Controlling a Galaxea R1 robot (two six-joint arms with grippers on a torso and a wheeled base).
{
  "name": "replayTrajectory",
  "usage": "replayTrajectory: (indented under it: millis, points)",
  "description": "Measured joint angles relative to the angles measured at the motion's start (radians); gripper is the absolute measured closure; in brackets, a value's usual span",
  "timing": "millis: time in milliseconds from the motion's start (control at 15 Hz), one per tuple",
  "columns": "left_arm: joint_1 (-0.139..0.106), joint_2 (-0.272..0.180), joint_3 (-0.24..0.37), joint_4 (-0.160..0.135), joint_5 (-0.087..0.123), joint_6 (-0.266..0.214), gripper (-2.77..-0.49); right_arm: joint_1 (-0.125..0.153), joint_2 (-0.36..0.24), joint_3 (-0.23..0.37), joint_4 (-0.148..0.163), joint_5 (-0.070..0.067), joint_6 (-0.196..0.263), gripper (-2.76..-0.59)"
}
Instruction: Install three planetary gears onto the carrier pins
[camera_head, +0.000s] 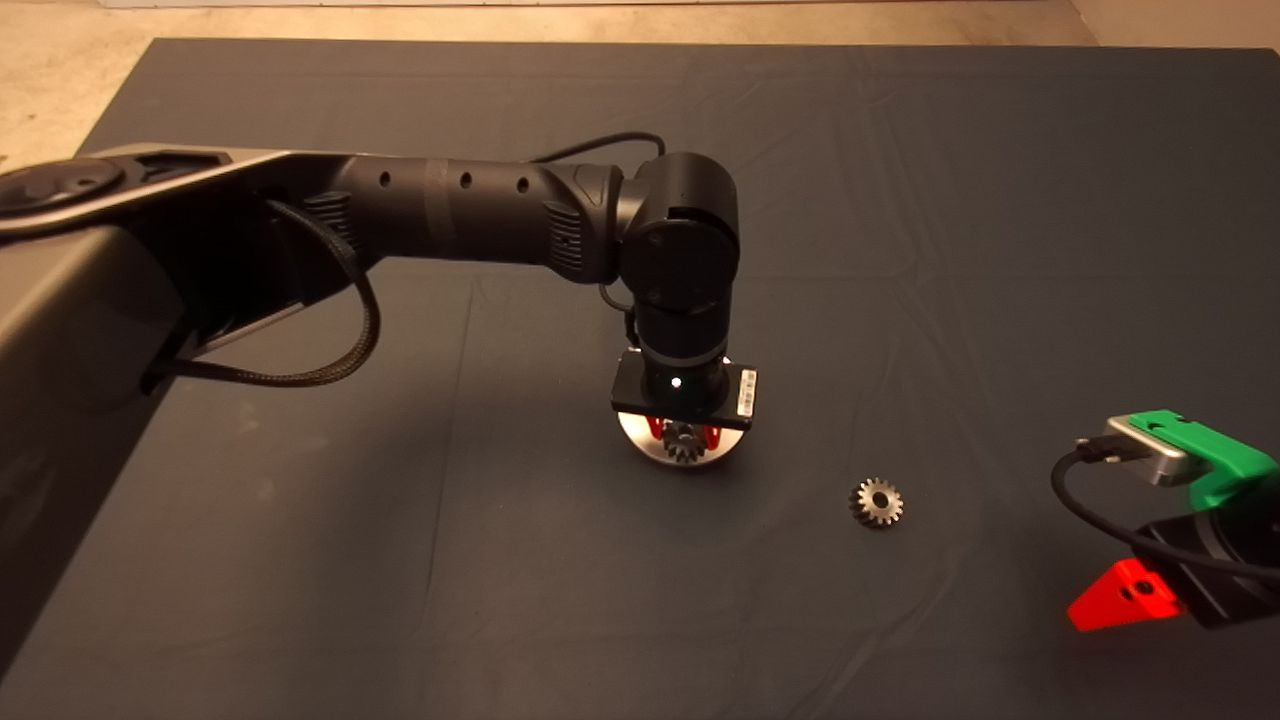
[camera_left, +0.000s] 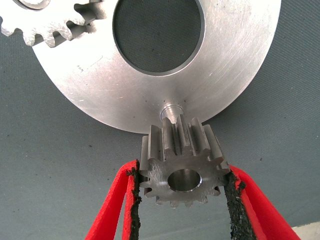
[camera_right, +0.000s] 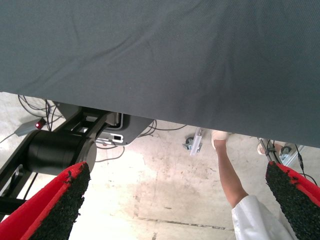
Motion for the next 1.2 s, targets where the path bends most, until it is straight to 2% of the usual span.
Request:
replayTrajectory:
  millis: [533, 733, 933, 1200]
  points:
    - [0.0, 0.0, -0.003, 0.006, -0.001, 0.002, -0.93, 0.0, 0.0, 0.0, 0.0, 0.0, 0.0, -2.63]
    - [0.001, 0.0, -0.005, 0.024, -0.001, 0.004, -0.93, 0.0, 0.0, 0.0, 0.0, 0.0, 0.0, -2.63]
    - [0.021, 0.0, -0.008, 0.031, -0.005, 0.005, -0.93, 0.0, -0.003, 0.0, 0.0, 0.0, 0.0, -2.63]
    - [0.034, 0.0, -0.008, 0.048, -0.005, 0.006, -0.93, -0.005, -0.003, 0.0, 0.0, 0.0, 0.0, -2.63]
